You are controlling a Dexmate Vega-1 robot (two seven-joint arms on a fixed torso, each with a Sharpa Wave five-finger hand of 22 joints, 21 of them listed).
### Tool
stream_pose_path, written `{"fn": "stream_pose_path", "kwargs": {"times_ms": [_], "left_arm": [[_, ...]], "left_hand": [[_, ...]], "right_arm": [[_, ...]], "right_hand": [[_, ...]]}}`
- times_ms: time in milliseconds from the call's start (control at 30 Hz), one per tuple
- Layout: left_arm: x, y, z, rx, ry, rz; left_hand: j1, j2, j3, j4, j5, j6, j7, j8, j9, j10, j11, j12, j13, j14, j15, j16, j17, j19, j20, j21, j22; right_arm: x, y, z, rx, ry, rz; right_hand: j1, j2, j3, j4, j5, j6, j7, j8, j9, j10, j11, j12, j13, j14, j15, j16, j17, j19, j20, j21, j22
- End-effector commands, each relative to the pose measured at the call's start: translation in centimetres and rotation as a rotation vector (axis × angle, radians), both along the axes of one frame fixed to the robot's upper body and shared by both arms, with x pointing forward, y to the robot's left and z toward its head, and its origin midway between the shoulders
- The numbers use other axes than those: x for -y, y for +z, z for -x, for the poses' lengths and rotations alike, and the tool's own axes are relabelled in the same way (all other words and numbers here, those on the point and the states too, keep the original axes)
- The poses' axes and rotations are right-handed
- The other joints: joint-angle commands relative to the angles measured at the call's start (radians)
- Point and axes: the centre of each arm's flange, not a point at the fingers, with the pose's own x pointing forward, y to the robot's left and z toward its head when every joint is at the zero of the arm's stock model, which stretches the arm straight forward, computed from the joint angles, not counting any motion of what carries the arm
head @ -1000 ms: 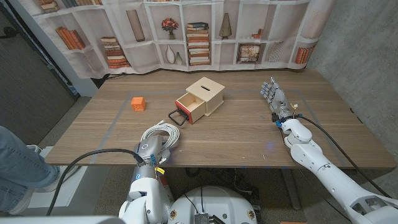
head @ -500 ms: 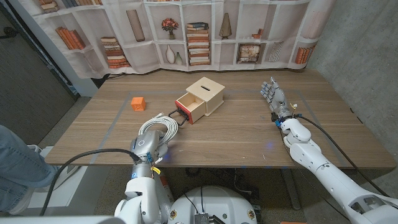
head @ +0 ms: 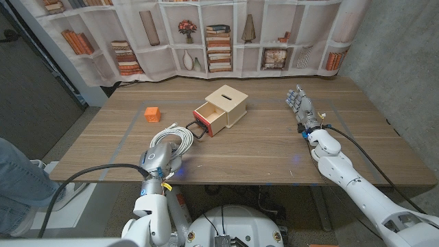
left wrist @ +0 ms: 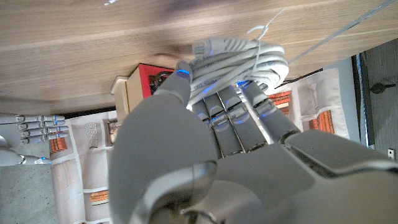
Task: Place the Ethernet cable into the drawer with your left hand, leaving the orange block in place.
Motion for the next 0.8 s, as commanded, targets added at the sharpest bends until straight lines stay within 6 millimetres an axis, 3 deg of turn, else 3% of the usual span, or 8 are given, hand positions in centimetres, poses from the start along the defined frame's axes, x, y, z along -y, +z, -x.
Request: {"fn": "stream_pose_path", "kwargs": {"times_ms": [33,800], "left_arm": [[-1.8,0.4,0.0,0.022,-0.023,0.032],[-3.5,2.4,-1.5,0.093,-0.128,-0.038]], "left_hand": [[0.01,0.021,0.036,0.042,0.006,0.016,-0.009,-0.001,0.002,-0.001,-0.007,-0.001,0.002,-0.008,-0.038,-0.002,0.005,-0.011,-0.007,-0.005,0.002],[0.004,0.017,0.038,0.043,0.006,0.033,-0.018,0.0,0.001,0.007,-0.015,-0.001,0.002,-0.005,-0.048,-0.001,0.005,-0.023,-0.017,-0.009,0.005]], "right_arm": [[-0.5,0.3,-0.3,-0.006,-0.005,0.005],[-0.9,0.2,-0.9,-0.02,-0.005,-0.002]], "right_hand": [[0.005,0.009,-0.004,-0.003,0.0,0.011,0.002,-0.003,0.003,0.007,0.0,0.001,0.004,-0.002,-0.002,-0.001,0.004,0.006,-0.031,-0.001,0.003],[0.006,0.01,-0.005,-0.003,0.0,0.013,0.003,-0.003,0.003,0.008,0.0,0.001,0.004,-0.001,-0.001,-0.001,0.004,0.007,-0.031,-0.001,0.003]]}}
